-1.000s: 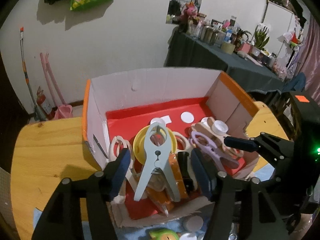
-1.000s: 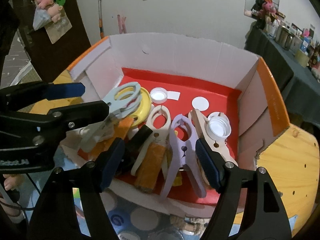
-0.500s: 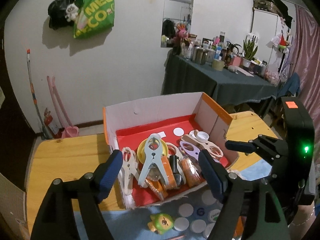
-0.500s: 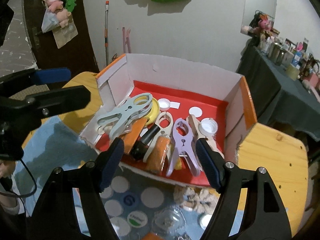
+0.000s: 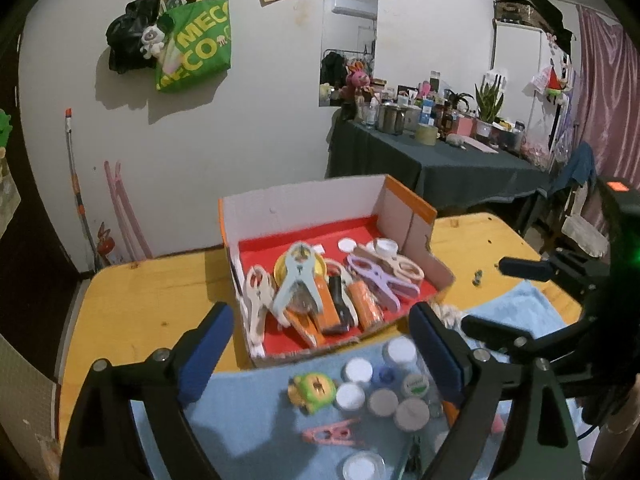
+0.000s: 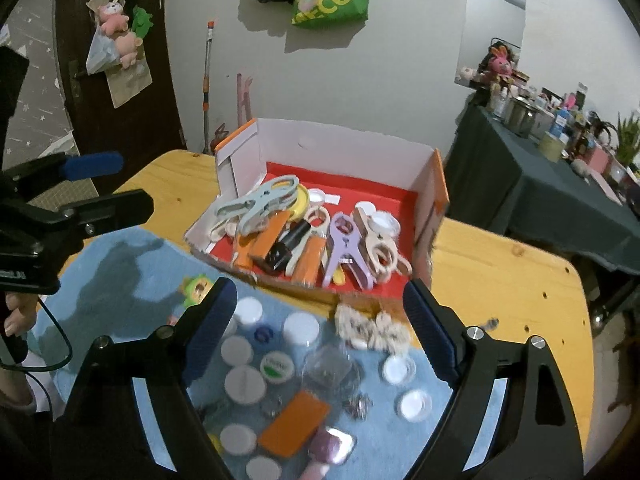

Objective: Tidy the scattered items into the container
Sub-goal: 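Withdraw both open tools from the box back over the towel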

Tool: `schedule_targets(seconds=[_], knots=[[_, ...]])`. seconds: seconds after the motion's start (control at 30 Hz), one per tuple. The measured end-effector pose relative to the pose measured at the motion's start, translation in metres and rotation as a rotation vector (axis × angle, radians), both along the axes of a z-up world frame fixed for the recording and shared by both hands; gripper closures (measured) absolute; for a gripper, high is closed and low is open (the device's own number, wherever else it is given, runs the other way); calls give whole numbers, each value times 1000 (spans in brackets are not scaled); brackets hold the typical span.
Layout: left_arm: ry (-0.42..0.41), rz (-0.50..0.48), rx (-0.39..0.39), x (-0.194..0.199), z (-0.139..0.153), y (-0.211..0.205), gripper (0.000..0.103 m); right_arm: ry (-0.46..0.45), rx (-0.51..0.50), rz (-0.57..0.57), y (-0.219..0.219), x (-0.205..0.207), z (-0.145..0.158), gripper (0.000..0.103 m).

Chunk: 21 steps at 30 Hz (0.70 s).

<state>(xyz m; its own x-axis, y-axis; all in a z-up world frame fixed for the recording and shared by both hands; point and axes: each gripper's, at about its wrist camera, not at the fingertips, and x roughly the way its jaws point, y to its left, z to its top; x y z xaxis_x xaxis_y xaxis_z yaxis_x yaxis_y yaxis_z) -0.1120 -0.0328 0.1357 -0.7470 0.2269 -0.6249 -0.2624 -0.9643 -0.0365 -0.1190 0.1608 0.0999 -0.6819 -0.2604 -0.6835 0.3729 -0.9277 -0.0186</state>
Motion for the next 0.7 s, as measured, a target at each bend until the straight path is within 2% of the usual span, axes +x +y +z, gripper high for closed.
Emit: schedule_targets(seconds=[0.4,0.7], knots=[[-112,-39,-30,40,-60,4,12,-45,-14,-67,33,56,-29,18],[-174,-68,-66,56,-98,9,12,-91,-24,-94,46,80,-54,18]])
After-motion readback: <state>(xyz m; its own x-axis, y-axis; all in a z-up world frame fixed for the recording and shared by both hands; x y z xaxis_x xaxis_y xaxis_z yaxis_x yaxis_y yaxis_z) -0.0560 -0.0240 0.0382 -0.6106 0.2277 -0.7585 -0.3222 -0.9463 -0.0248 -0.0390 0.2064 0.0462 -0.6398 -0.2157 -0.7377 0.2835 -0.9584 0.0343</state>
